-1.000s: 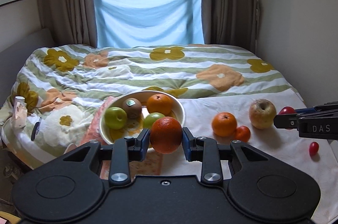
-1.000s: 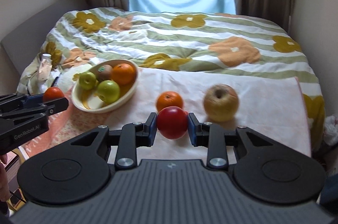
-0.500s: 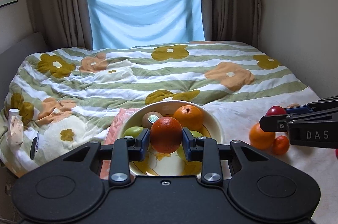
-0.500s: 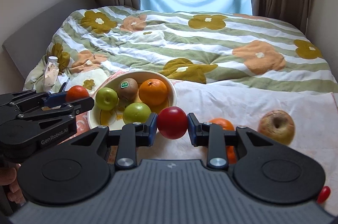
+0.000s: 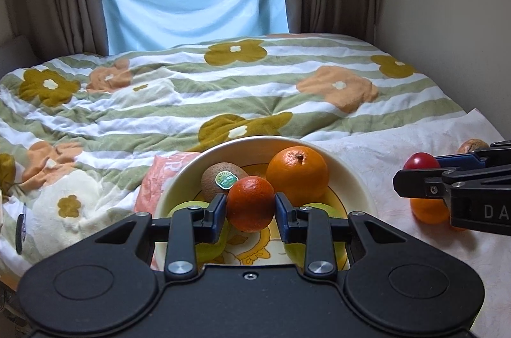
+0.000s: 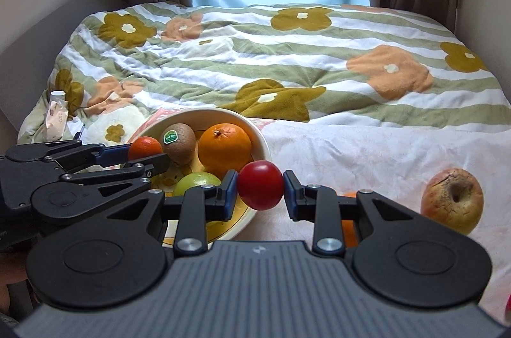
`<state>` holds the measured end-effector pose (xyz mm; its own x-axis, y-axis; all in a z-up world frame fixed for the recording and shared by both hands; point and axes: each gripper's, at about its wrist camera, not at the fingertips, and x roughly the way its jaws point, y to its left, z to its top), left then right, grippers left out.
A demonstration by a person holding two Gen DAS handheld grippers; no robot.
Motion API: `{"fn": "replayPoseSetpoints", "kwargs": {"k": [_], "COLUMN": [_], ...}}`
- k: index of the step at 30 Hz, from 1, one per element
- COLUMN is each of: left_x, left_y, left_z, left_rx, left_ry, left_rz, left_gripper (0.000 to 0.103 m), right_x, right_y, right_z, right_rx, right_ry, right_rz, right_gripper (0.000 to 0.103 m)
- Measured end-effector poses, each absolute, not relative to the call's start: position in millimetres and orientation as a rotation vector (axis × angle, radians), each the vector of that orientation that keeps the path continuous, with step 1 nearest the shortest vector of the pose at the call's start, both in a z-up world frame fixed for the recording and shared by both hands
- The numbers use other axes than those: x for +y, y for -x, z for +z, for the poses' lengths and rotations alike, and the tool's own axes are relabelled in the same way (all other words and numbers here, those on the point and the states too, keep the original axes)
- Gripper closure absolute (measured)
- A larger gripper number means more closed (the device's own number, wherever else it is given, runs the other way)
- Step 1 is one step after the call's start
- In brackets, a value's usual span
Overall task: Organize fruits
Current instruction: 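Open the left tool to drop the tangerine while the right tool releases the tomato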
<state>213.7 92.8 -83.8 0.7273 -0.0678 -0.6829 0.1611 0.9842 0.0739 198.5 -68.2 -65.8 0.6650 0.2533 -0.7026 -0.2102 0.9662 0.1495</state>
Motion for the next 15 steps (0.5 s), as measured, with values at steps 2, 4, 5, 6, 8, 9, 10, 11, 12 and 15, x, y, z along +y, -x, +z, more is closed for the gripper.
{"fn": "replayPoseSetpoints", "kwargs": {"k": [2,4,5,6,8,9,10,11,12,15], "left_x": [92,91,92,93,95,97,98,99,101,105], "left_y": [-218,-221,-222,-221,-217,-214,-212,-211,-210,-207], "left_z": [-87,-90,-90,-90,-86,-83,-80,-79,-77,-73], "left_rx": [0.753,0.760,0.759,0.753,0.720,0.695,0.688,0.690,0.692,0.697], "left_ry": [-0.138,-0.139,-0.136,-0.133,-0.128,-0.126,-0.125,-0.122,-0.117,-0.109], "left_rz": [-0.137,-0.149,-0.155,-0.162,-0.157,-0.157,-0.160,-0.161,-0.160,-0.150], "left_gripper": [0.067,0.065,0.061,0.042,0.009,0.006,0.006,0.006,0.006,0.005], "right_x": [-67,-66,-66,-67,-66,-67,-66,-66,-66,-63], "right_y": [-202,-205,-206,-207,-209,-210,-211,-212,-213,-216], "right_z": [-70,-73,-75,-75,-75,-74,-74,-73,-72,-70], "right_rx": [0.811,0.818,0.820,0.820,0.819,0.817,0.816,0.814,0.812,0.808], "right_ry": [-0.061,-0.062,-0.064,-0.063,-0.062,-0.063,-0.063,-0.062,-0.061,-0.052], "right_rz": [0.252,0.243,0.239,0.235,0.229,0.227,0.226,0.225,0.225,0.231], "right_gripper": [0.058,0.058,0.058,0.058,0.058,0.058,0.058,0.058,0.058,0.058]}}
